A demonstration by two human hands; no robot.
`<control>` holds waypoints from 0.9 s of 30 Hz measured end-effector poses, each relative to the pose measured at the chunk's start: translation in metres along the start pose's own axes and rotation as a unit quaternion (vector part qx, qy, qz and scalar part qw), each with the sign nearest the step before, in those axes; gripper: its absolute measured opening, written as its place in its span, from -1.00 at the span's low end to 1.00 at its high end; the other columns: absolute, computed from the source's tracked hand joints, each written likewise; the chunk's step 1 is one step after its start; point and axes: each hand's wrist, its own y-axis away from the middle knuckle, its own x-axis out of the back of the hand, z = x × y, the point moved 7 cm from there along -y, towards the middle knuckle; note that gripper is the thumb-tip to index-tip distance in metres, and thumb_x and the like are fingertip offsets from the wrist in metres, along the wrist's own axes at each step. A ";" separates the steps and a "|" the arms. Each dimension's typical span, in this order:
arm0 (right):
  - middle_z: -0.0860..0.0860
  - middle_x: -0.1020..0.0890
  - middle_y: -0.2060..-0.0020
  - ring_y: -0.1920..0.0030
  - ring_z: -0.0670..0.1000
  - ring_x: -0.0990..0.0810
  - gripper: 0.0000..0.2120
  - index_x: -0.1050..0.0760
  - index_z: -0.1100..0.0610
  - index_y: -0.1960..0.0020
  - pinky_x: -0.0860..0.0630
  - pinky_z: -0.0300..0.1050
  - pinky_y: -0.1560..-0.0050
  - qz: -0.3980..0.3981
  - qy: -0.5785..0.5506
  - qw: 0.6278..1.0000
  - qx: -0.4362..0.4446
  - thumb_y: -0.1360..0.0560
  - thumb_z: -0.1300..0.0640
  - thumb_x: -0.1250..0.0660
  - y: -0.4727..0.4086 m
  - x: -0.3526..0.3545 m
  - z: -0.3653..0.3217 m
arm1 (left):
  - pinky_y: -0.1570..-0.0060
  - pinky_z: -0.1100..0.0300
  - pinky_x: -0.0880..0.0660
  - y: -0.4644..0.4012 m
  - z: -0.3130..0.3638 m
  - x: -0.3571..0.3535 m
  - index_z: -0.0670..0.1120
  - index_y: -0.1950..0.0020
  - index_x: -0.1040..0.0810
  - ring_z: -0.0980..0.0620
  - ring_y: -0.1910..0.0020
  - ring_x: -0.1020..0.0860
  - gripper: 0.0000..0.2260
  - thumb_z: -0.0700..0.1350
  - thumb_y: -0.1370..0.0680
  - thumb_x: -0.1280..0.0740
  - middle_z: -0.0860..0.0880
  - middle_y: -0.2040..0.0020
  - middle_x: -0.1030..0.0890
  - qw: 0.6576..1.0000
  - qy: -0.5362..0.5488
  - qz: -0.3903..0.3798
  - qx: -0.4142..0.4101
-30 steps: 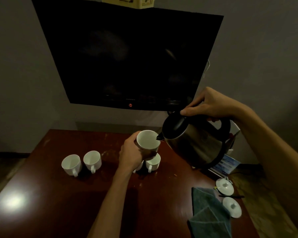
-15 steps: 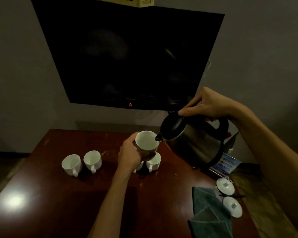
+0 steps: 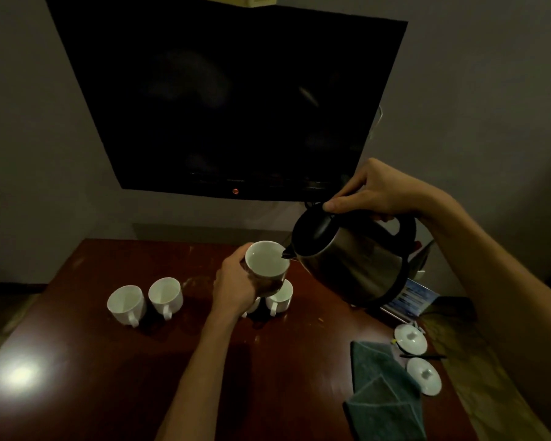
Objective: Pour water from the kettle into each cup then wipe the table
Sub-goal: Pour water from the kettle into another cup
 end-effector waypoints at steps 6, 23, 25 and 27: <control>0.06 -0.54 0.48 0.55 -0.08 -0.43 -0.55 -0.71 0.20 0.00 -0.37 -0.30 0.55 0.000 0.005 1.000 -0.002 -0.35 -0.16 -0.43 0.000 -0.002 0.001 | -0.16 -0.11 -0.55 0.001 0.002 0.003 0.24 -0.17 -0.52 0.08 -0.16 -0.55 -0.38 0.09 -0.17 -0.65 0.20 -0.07 -0.61 1.000 -0.014 0.004 -0.006; 0.09 -0.58 0.42 0.54 -0.10 -0.45 -0.74 -0.72 0.16 0.06 -0.37 -0.35 0.55 0.018 0.014 1.000 -0.009 -0.47 -0.05 -0.47 -0.001 -0.001 -0.005 | -0.04 0.13 -0.53 0.007 0.003 0.007 0.25 -0.06 -0.53 0.20 -0.07 -0.55 -0.49 0.01 -0.22 -0.65 0.23 0.01 -0.62 1.000 -0.029 0.002 -0.013; 0.10 -0.58 0.41 0.54 -0.10 -0.45 -0.74 -0.72 0.15 0.07 -0.37 -0.34 0.55 0.016 0.018 1.000 -0.013 -0.47 -0.05 -0.47 -0.002 -0.001 -0.006 | -0.01 0.15 -0.54 0.007 0.003 0.007 0.22 -0.10 -0.54 0.18 -0.07 -0.56 -0.48 0.04 -0.22 -0.65 0.23 0.01 -0.62 0.999 -0.038 0.007 -0.017; 0.08 -0.57 0.42 0.54 -0.11 -0.45 -0.74 -0.72 0.16 0.06 -0.37 -0.33 0.56 0.012 0.023 1.000 -0.013 -0.47 -0.05 -0.47 -0.003 -0.003 -0.008 | -0.04 0.10 -0.56 0.008 0.003 0.007 0.20 -0.13 -0.54 0.15 -0.08 -0.57 -0.46 0.07 -0.21 -0.64 0.22 0.00 -0.62 0.998 -0.050 0.009 -0.021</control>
